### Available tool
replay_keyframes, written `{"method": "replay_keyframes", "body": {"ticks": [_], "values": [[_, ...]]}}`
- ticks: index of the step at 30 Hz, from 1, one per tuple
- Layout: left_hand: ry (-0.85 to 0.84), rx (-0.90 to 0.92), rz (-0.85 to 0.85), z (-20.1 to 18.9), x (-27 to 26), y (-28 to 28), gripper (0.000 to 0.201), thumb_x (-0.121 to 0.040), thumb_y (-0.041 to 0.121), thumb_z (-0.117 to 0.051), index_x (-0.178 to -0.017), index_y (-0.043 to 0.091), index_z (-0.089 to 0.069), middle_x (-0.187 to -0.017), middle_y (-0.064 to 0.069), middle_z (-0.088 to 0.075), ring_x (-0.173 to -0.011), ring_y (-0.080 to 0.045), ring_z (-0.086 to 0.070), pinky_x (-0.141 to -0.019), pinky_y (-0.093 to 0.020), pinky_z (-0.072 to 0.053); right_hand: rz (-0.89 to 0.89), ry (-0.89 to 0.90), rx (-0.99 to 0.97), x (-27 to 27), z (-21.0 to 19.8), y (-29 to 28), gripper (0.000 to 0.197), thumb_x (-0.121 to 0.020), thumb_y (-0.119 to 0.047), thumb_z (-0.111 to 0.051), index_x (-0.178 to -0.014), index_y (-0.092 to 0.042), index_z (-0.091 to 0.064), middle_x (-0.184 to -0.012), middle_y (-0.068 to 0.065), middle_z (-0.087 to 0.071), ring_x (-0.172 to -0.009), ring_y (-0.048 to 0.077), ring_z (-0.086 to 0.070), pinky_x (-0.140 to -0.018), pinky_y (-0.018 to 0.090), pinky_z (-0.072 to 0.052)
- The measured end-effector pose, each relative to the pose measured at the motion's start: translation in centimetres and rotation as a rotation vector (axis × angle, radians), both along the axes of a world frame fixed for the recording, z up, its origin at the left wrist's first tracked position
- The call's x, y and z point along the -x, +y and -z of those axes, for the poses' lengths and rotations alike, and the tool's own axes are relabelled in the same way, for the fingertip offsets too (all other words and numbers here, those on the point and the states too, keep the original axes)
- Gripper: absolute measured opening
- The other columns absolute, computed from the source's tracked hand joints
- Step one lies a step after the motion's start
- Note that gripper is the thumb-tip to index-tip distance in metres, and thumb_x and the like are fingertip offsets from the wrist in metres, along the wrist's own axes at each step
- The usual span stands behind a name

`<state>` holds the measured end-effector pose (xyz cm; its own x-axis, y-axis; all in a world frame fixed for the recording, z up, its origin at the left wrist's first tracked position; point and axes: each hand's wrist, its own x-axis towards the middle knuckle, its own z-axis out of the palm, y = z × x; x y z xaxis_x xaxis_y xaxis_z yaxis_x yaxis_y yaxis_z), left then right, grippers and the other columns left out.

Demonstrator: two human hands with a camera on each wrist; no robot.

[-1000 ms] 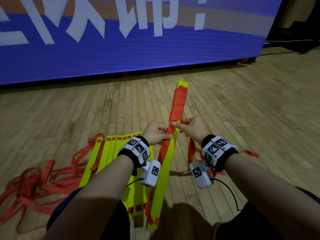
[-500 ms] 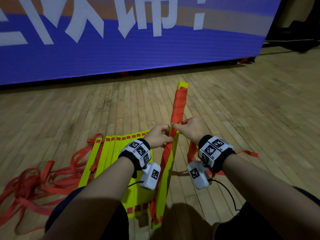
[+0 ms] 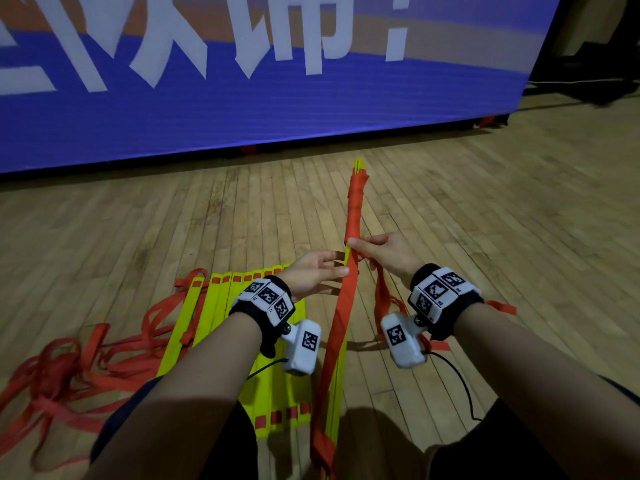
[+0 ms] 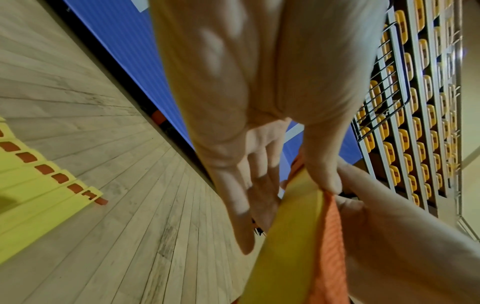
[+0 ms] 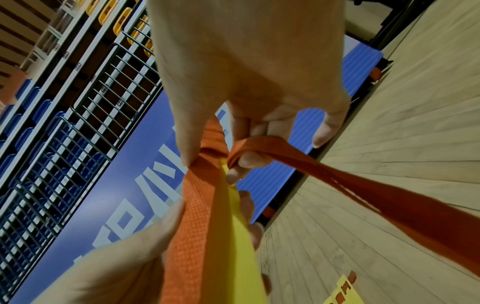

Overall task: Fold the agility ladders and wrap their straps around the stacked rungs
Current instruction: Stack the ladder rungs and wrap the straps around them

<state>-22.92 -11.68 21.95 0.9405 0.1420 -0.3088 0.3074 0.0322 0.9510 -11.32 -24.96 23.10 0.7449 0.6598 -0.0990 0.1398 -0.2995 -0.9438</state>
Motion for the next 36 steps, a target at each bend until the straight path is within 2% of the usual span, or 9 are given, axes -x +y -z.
{"method": "replay_keyframes", "body": {"ticks": [3, 7, 12, 16, 20, 25, 28, 32, 36], "values": [[0.016, -0.066, -0.016, 0.2, 0.0, 0.1, 0.023, -0.095, 0.018, -0.058, -0.118, 0.016, -0.059, -0.110, -0.002, -0.068, -0.105, -0.013, -0.063, -0.101, -0.037, -0.045, -0.026, -0.016, -0.004, -0.1, 0.0, -0.2, 0.027, -0.083, -0.039, -0.069, -0.077, -0.014, -0.073, -0.071, 0.002, -0.069, -0.048, 0.005, -0.050, -0.056, 0.018, -0.043], [-0.029, -0.093, -0.079, 0.1, 0.0, -0.1, 0.018, -0.091, 0.016, -0.063, -0.109, 0.013, -0.063, -0.092, 0.001, -0.069, -0.086, -0.010, -0.066, -0.084, -0.031, -0.055, -0.038, -0.043, -0.024, 0.0, 0.1, -0.2, 0.025, -0.087, -0.034, -0.066, -0.072, -0.015, -0.071, -0.060, -0.003, -0.066, -0.044, 0.005, -0.049, -0.052, 0.016, -0.043], [-0.037, -0.156, -0.111, 0.3, -0.1, 0.0, 0.035, -0.087, 0.020, -0.069, -0.118, 0.005, -0.065, -0.113, -0.015, -0.067, -0.080, -0.012, -0.068, -0.063, -0.020, -0.054, -0.056, -0.067, -0.091, 0.2, 0.3, 0.0, 0.031, -0.092, -0.021, -0.061, -0.064, -0.008, -0.066, -0.062, 0.005, -0.064, -0.038, 0.004, -0.045, -0.047, 0.016, -0.040], [-0.044, -0.208, -0.138, 0.6, -0.3, 0.0, 0.031, -0.087, 0.024, -0.068, -0.114, 0.008, -0.068, -0.114, -0.014, -0.069, -0.083, -0.016, -0.066, -0.061, -0.022, -0.052, -0.094, -0.050, -0.076, -0.3, 0.9, 0.1, 0.036, -0.096, -0.019, -0.055, -0.068, -0.002, -0.068, -0.063, 0.005, -0.065, -0.042, 0.008, -0.048, -0.055, 0.026, -0.041], [-0.050, -0.271, -0.168, 0.6, -0.4, 0.0, 0.025, -0.086, 0.024, -0.070, -0.106, 0.010, -0.073, -0.098, -0.009, -0.073, -0.064, -0.004, -0.065, -0.051, -0.016, -0.046, -0.145, 0.024, -0.066, -0.4, 0.9, 0.0, 0.042, -0.098, -0.023, -0.051, -0.062, -0.005, -0.065, -0.068, 0.013, -0.065, -0.044, 0.007, -0.052, -0.060, 0.019, -0.042], [-0.009, -0.339, -0.228, 1.0, -0.8, -0.3, 0.034, -0.081, 0.026, -0.075, -0.098, -0.003, -0.070, -0.071, -0.002, -0.065, -0.048, 0.001, -0.056, -0.044, -0.015, -0.042, -0.139, 0.036, -0.063, -0.5, 1.2, -0.1, 0.022, -0.088, -0.019, -0.066, -0.072, -0.003, -0.070, -0.056, -0.005, -0.066, -0.043, 0.005, -0.051, -0.051, 0.014, -0.043], [-0.026, -0.328, -0.228, 1.1, -0.9, -0.5, 0.026, -0.081, 0.025, -0.075, -0.092, 0.001, -0.069, -0.068, 0.000, -0.064, -0.048, 0.002, -0.057, -0.045, -0.015, -0.044, -0.088, 0.019, -0.066, -0.6, 1.6, 0.1, 0.022, -0.085, -0.018, -0.069, -0.079, 0.003, -0.070, -0.053, -0.006, -0.063, -0.040, 0.005, -0.048, -0.048, 0.015, -0.041], [-0.025, -0.099, -0.125, 0.6, -0.6, -0.3, 0.022, -0.091, 0.012, -0.063, -0.108, -0.001, -0.065, -0.072, 0.004, -0.071, -0.061, -0.002, -0.066, -0.055, -0.016, -0.050, -0.093, 0.063, -0.112, -1.1, 1.6, 0.0, 0.019, -0.086, -0.017, -0.068, -0.070, -0.007, -0.069, -0.054, -0.005, -0.064, -0.051, 0.013, -0.051, -0.052, 0.019, -0.043], [-0.024, 0.175, 0.052, 0.4, -0.1, 0.1, 0.023, -0.096, 0.002, -0.047, -0.117, 0.005, -0.056, -0.095, -0.008, -0.073, -0.089, -0.017, -0.070, -0.084, -0.030, -0.056, -0.118, 0.107, -0.135, -1.4, 1.5, -0.1, 0.014, -0.087, -0.015, -0.066, -0.081, -0.003, -0.071, -0.055, -0.005, -0.064, -0.056, 0.015, -0.051, -0.053, 0.017, -0.043]]}}
